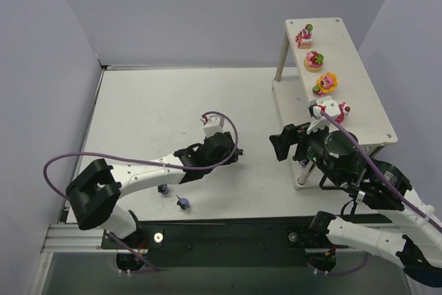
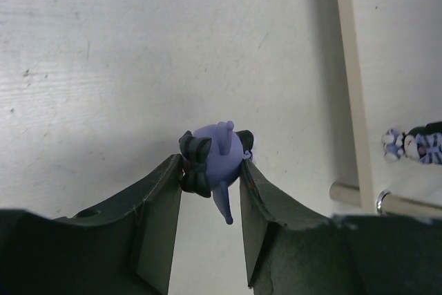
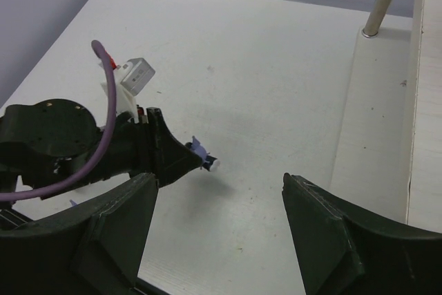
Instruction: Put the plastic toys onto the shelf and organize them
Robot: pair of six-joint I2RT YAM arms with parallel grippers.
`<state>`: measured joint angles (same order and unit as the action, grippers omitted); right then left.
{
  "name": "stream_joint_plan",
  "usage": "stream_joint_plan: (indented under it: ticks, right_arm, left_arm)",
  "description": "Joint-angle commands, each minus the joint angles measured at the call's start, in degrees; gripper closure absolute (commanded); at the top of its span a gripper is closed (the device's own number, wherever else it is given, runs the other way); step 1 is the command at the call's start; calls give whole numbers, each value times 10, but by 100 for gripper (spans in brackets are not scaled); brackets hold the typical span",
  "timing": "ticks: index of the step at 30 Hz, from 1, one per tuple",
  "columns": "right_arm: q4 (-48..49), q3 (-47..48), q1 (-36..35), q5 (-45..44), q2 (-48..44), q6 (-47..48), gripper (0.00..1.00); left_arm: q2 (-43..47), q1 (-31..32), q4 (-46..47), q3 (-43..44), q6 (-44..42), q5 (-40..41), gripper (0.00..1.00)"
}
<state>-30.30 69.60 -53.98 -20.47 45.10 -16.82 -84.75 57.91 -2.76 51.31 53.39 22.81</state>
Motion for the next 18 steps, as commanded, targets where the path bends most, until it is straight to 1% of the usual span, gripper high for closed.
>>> stream_joint_plan:
  ticks: [1,5,6,8,9,12,15,18]
  right_arm:
    - [-4,25,2,9,-11,6,25]
    - [-8,28,3,9,-13,6,25]
    - [-10,29,2,8,-14,6,26]
    - [-12,27,2,7,-18,5,25]
    - [-12,26,2,5,-20,5,25]
    - [-14,19,2,3,-28,1,25]
    - [-17,12,2,0,-36,-2,25]
    - [-17,8,2,-1,-41,-6,25]
  left_arm:
    - [-59,-3,53,76,44,52,100]
    - [-115,-2,60,131,69,64,100]
    - [-140,-2,56,163,69,66,100]
    - [-166,-1,31,196,75,72,100]
    - [-191,-1,8,231,77,68,100]
    - [-225,4,2,277,82,52,100]
    - [-251,9,-17,308,85,54,100]
    - [-274,10,-6,329,104,25,100]
